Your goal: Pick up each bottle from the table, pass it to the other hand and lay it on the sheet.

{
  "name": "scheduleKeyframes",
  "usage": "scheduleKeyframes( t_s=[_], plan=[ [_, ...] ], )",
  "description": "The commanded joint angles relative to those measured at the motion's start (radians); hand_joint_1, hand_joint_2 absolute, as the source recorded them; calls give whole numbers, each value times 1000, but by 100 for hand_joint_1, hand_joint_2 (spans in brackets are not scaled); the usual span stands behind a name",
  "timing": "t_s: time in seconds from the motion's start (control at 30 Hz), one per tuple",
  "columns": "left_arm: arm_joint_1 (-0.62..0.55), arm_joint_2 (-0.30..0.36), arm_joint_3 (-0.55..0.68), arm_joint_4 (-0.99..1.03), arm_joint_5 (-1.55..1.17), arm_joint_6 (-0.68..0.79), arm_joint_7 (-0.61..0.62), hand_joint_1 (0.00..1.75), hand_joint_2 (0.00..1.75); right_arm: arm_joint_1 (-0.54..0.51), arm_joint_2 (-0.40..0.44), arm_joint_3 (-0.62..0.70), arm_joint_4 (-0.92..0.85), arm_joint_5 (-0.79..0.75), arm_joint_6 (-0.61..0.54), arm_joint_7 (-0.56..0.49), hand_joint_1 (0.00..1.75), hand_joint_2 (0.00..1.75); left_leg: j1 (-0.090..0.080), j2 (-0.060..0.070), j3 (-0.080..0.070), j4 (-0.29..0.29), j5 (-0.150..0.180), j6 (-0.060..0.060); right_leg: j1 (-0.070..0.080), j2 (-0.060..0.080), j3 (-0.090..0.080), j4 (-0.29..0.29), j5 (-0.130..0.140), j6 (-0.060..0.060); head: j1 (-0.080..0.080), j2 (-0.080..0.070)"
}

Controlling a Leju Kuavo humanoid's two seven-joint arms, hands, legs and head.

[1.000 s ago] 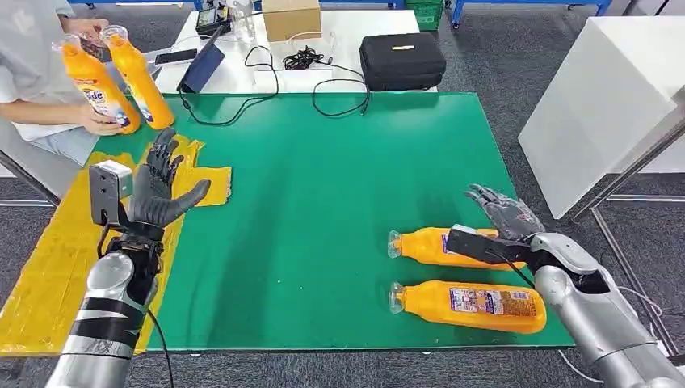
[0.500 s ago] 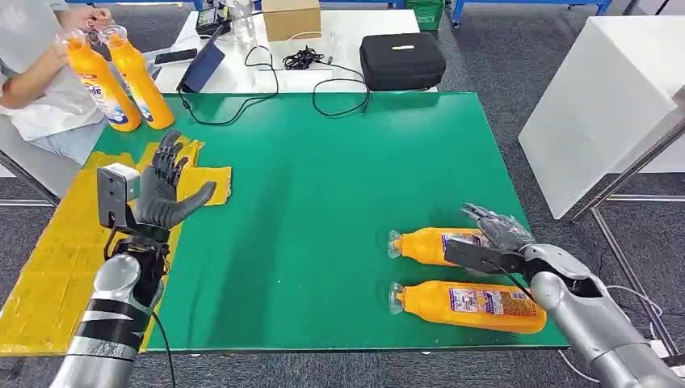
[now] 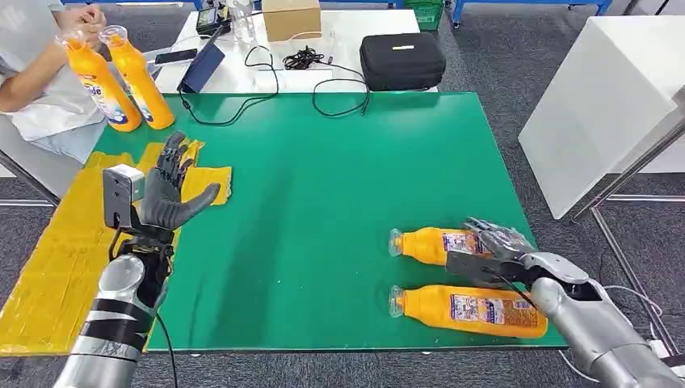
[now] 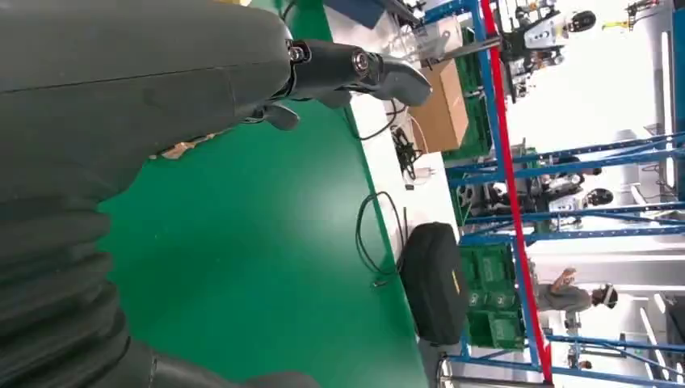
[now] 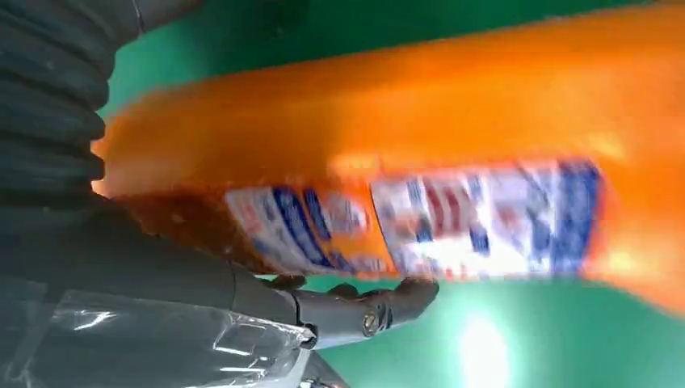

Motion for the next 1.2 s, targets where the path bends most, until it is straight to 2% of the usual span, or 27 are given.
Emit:
scheduleKeyframes(
  t_s=[0.03, 0.23, 0.4, 0.47, 0.53, 0.57, 0.6, 0.8, 0.87, 0.9, 0.93, 1.0, 1.07, 1.17, 1.2],
  plan=[
    [-66, -24, -56, 106, 13, 11, 7, 0, 175, -73, 91, 167, 340, 186, -46, 72, 175, 175, 2, 0, 5, -1, -1, -1, 2, -1, 6, -3, -1, -1, 0, 0],
    [-59, -28, -67, 88, 9, 25, 29, 0, 175, -111, 178, 138, 397, 240, -127, 124, 175, 175, 3, 5, 11, -1, -1, -1, 3, 1, 11, -4, 1, -1, 0, 0],
    [-31, -28, -46, 79, 1, 23, 18, 0, 175, -106, 208, 76, 395, 279, -208, 137, 175, 175, 2, 13, 15, -2, -3, -2, 3, 12, 13, -6, 4, -2, 0, 0],
    [-11, -30, -34, 57, -6, 21, 20, 0, 175, -88, 254, -18, 355, 300, -321, 167, 175, 175, 1, 16, 16, -1, -4, -1, 2, 14, 13, -5, 5, -3, 0, 0],
    [1, -30, -29, 41, -9, 19, 22, 0, 175, -73, 274, -51, 311, 317, -347, 187, 175, 175, 1, 18, 15, -2, -3, -2, 2, 16, 12, -6, 7, -3, 0, 0],
    [18, -31, -22, 21, -14, 20, 28, 0, 175, -25, 316, -154, 222, 291, -477, 165, 175, 175, 1, 18, 16, -2, -3, -1, 1, 16, 12, -5, 7, -3, 0, 0],
    [28, -31, -19, 7, -16, 20, 28, 0, 175, -2, 327, -179, 165, 304, -484, 170, 175, 175, 2, 18, 13, -2, -2, -1, 2, 16, 10, -5, 9, -4, 0, 0],
    [29, -31, -19, 6, -16, 20, 29, 0, 175, 3, 322, -183, 157, 307, -483, 172, 175, 175, 1, 11, 3, -1, 5, -4, 1, 11, 1, -2, 7, -3, -1, 0],
    [37, -33, -17, 0, -18, 19, 30, 0, 175, 55, 367, -280, 62, 289, -649, 113, 175, 175, 2, 9, 1, -1, 5, -4, 2, 9, -1, -2, 7, -2, 0, 0],
    [46, -35, -19, -9, -19, 19, 30, 0, 175, 91, 390, -321, -9, 293, -698, 93, 175, 175, 2, 7, 1, -1, 5, -4, 2, 8, 0, -2, 7, -2, 0, 0],
    [54, -35, -25, -18, -20, 18, 29, 0, 175, 138, 428, -373, -120, 239, -761, 38, 175, 175, 2, 7, 0, -1, 6, -4, 2, 9, -1, -1, 7, -2, 0, 0],
    [64, -31, -43, -29, -17, 17, 31, 0, 175, 193, 475, -426, -259, 84, -755, -57, 175, 175, 2, 8, -1, -1, 5, -4, 2, 8, -2, -1, 7, -2, 0, 0],
    [65, -20, -74, -39, -17, 14, 22, 0, 175, 227, 511, -458, -357, -103, -722, -176, 175, 175, 3, 8, -1, 0, 3, -4, 2, 9, -2, 0, 5, -3, 0, 0],
    [61, -11, -117, -59, -3, -3, 17, 0, 175, 258, 571, -500, -440, -348, -668, -275, 175, 175, 2, 6, -5, 0, 4, -5, 2, 6, -6, 0, 6, -3, 0, 0],
    [60, -8, -128, -64, 2, -10, 18, 0, 175, 259, 573, -503, -441, -377, -659, -280, 175, 175, 2, 4, -8, 0, 5, -4, 2, 5, -8, 0, 7, -2, 0, 0]
  ],
)
